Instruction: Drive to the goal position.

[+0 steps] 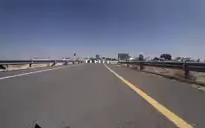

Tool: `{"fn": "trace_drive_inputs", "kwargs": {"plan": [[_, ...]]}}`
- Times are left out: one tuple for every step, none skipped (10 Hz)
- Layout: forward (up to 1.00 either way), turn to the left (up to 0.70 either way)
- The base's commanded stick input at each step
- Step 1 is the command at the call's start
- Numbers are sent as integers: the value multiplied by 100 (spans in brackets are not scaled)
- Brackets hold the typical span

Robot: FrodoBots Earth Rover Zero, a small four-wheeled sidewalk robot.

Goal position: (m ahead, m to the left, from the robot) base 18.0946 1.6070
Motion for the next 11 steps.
{"fn": "trace_drive_inputs", "kwargs": {"plan": [[100, 0], [100, 0], [100, 0], [100, 0], [100, 0], [100, 0], [100, 0], [100, 0], [100, 5], [100, 18], [100, 23]]}}
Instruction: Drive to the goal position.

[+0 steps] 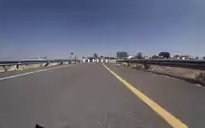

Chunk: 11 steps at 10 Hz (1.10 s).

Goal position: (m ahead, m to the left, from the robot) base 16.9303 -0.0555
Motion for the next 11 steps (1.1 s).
{"fn": "trace_drive_inputs", "kwargs": {"plan": [[100, 10], [100, 0], [100, 0], [100, 0], [100, 0], [100, 0], [100, 0], [100, 0], [100, 0], [100, 0], [100, 0]]}}
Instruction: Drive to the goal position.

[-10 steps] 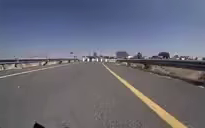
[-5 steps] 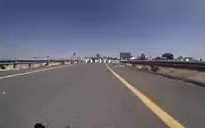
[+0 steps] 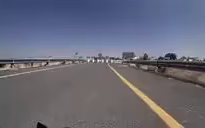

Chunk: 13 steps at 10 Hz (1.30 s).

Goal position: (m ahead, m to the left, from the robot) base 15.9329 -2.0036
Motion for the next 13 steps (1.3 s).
{"fn": "trace_drive_inputs", "kwargs": {"plan": [[100, 0], [100, 0], [100, 0], [100, 0], [100, 0], [100, 0], [100, 0], [100, 0], [100, 0], [100, 0], [100, 0], [100, 0], [100, 0]]}}
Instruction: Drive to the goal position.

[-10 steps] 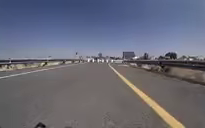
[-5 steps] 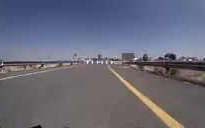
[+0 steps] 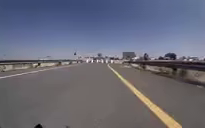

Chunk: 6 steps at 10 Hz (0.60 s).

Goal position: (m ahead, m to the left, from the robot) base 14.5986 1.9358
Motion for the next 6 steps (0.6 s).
{"fn": "trace_drive_inputs", "kwargs": {"plan": [[100, 0], [100, 0], [100, 0], [100, 0], [100, 0], [100, 0]]}}
